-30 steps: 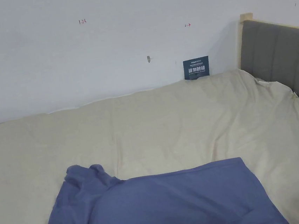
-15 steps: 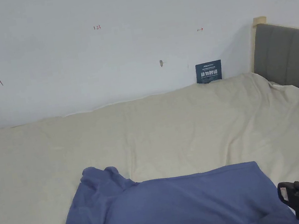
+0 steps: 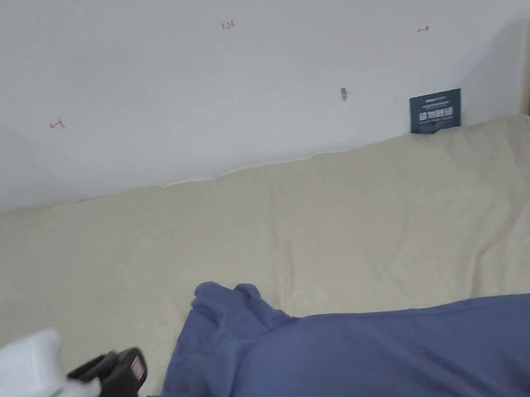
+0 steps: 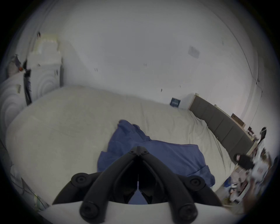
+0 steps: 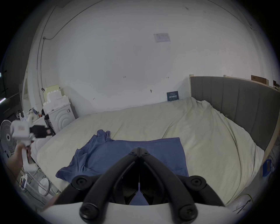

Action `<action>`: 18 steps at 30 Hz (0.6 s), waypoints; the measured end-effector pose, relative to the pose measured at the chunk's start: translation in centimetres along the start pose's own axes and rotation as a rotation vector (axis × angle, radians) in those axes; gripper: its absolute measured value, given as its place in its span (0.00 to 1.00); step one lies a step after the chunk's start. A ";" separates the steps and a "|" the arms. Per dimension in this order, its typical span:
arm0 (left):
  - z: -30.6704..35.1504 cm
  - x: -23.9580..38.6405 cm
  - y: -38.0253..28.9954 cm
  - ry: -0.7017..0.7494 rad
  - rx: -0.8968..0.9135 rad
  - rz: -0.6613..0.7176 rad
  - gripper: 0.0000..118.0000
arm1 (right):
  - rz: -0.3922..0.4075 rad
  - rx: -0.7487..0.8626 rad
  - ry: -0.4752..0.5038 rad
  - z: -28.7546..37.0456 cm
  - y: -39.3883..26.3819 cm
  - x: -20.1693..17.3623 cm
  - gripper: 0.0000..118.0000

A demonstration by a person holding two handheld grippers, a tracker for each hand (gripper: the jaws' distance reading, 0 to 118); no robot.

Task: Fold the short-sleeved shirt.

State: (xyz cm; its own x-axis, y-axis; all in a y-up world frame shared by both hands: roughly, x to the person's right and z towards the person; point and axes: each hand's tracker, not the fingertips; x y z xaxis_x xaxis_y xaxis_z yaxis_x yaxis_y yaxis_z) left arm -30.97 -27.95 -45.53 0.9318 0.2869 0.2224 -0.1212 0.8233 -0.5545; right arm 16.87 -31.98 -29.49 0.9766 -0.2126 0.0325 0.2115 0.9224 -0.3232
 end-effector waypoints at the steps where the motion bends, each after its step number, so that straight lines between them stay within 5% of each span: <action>1: -2.3 -0.3 1.7 -0.007 -0.061 0.027 0.00 | -0.006 -0.014 0.002 -0.8 0.0 0.2 0.01; 8: -22.6 -3.0 9.7 0.093 -0.552 -0.081 0.00 | -0.055 -0.143 0.078 -6.5 -0.4 1.2 0.01; 12: -30.0 -4.7 9.7 0.118 -0.678 -0.013 0.01 | 0.006 -0.178 0.062 -8.3 -0.3 1.7 0.01; 13: -31.3 -5.3 9.4 0.137 -0.699 0.000 0.10 | 0.015 -0.181 0.062 -8.6 -0.3 2.0 0.01; 15: -33.1 -5.9 8.9 0.195 -0.692 -0.025 0.77 | 0.033 -0.205 0.066 -9.4 -0.2 2.6 0.01; 16: -34.0 -6.2 8.8 0.191 -0.693 -0.041 0.95 | 0.047 -0.220 0.056 -9.6 -0.2 2.8 0.01; 18: -35.0 -6.9 8.7 0.218 -0.703 -0.061 0.99 | 0.063 -0.244 0.028 -10.2 -0.3 3.2 0.01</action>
State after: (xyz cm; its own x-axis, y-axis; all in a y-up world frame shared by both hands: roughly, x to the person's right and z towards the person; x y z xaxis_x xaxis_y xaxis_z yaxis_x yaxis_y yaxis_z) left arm -26.48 -39.92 -79.90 0.9856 0.0868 0.1454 0.1126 0.3056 -0.9455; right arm 19.49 -36.23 -38.94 0.9854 -0.1688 -0.0197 0.1313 0.8296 -0.5427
